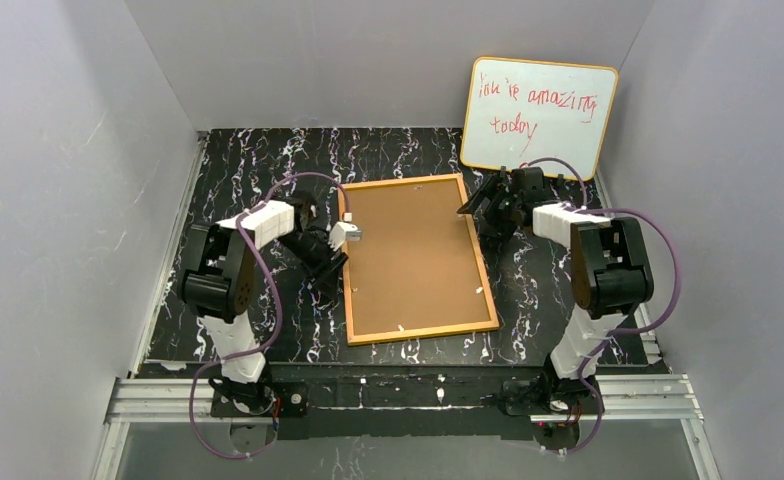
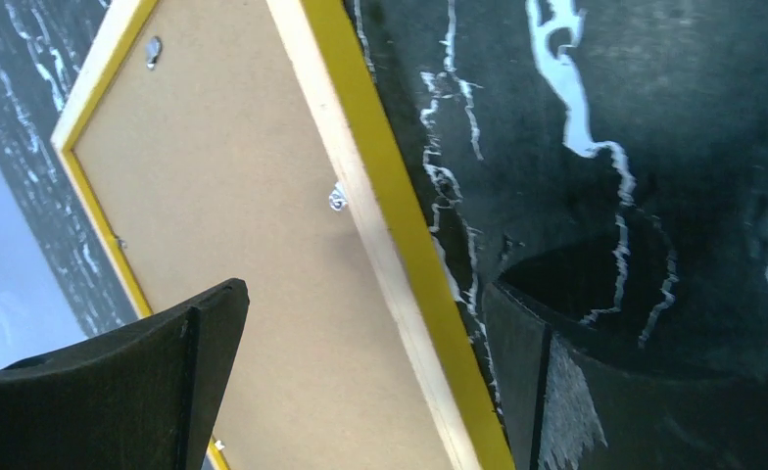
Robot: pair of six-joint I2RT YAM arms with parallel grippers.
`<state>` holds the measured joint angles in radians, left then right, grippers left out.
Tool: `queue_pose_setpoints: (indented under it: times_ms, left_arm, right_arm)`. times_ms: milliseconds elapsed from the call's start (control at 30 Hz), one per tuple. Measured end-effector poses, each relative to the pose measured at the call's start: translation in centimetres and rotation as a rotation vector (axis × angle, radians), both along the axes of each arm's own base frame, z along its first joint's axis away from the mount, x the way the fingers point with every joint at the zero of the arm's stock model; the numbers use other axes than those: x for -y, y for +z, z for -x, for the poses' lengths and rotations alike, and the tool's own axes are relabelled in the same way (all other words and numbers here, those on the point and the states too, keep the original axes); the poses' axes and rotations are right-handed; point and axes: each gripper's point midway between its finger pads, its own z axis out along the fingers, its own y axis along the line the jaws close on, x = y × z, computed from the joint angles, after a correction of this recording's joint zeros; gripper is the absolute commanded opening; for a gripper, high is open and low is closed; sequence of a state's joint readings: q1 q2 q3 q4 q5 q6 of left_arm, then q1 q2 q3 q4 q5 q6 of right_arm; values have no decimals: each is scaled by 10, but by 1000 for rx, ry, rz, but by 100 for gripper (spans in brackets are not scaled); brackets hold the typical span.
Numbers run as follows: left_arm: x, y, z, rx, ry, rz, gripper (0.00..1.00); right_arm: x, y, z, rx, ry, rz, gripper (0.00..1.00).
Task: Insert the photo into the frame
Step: Adjust the photo frame at the center of the board.
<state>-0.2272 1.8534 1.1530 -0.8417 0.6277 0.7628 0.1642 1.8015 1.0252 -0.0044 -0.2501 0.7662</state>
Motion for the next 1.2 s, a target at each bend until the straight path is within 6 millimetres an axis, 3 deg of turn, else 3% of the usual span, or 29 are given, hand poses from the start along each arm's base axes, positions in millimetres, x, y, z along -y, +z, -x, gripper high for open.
queue_pose_setpoints:
  times_ms: [133,300,367,500,600,667,800,933,1100,1167,1200]
  left_arm:
    - [7,0,7,29,-42,-15,50]
    - [18,-1,14,28,-69,-30,50]
    - [19,0,18,26,-88,-50,50]
    - [25,1,40,-21,-155,-86,51]
    - [28,2,61,-83,-208,-107,52]
    - [28,5,73,-122,-241,-114,53]
    - [27,12,81,-141,-298,-98,57]
    - [29,29,62,-81,-337,-100,57]
    - [25,53,4,46,-286,-89,59]
    - [14,60,-26,90,-207,-106,59]
    - [3,64,-50,126,-138,-128,59]
  right_arm:
    - [-13,2,-13,24,27,-25,99]
    - [-61,5,-44,62,113,-34,99]
    - [-88,8,-68,103,155,-18,99]
    - [-163,15,-108,202,279,-8,99]
    - [-219,20,-115,267,377,-3,99]
    - [-239,23,-107,279,422,5,99]
    - [-232,31,-96,236,428,23,99]
    - [-177,52,-83,179,350,71,99]
    - [-89,104,-61,215,206,136,99]
    - [-71,117,-42,232,181,146,99]
    - [-65,120,-26,233,179,146,99]
